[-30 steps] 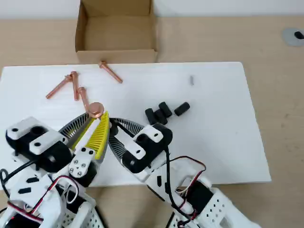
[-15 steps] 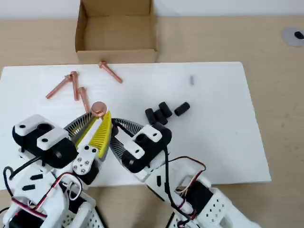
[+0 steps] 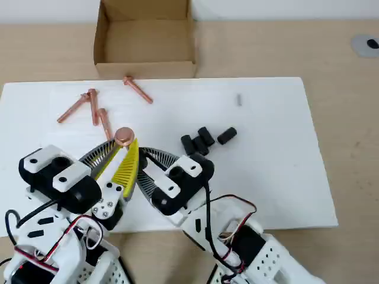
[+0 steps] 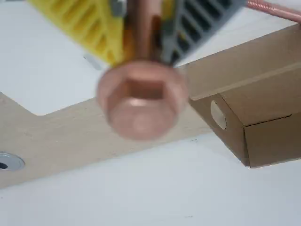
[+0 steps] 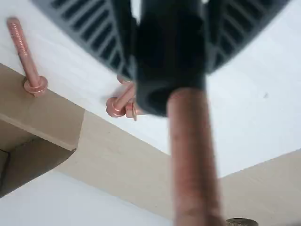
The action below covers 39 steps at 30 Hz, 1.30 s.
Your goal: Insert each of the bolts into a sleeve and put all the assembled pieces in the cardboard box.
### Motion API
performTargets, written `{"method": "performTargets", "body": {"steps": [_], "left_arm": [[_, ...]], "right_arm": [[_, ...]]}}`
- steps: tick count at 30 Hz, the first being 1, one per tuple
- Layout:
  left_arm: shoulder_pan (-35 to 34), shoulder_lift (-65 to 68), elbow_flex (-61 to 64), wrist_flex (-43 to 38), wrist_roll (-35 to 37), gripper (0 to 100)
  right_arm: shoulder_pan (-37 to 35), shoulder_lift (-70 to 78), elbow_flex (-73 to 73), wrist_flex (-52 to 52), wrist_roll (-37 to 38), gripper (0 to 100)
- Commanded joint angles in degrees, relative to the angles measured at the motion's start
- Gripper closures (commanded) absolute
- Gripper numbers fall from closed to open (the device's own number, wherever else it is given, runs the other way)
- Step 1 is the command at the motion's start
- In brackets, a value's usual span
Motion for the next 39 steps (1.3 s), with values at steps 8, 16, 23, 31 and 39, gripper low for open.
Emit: {"method": "performTargets", "body": {"steps": [8,16,23,31,39], "left_arm": [[0.00,-0.84,4.04,-4.57,-0.26,99],[-2.55,-2.59,7.74,-8.97,-0.35,99],[-6.24,-2.59,7.74,-9.58,-0.26,99],[-6.51,-2.59,7.47,-9.05,-0.26,99],[-7.74,-2.59,7.30,-9.41,-0.26,99]], "right_arm": [[-0.75,-1.19,-0.22,-1.76,-0.18,98.9],[-0.75,-1.19,-0.22,-1.76,-0.18,98.9],[-0.75,-1.19,-0.22,-1.76,-0.18,98.9],[-0.48,-1.19,-0.31,-1.76,-0.18,98.9],[0.92,-1.19,-3.38,-1.76,-0.26,98.9]]}}
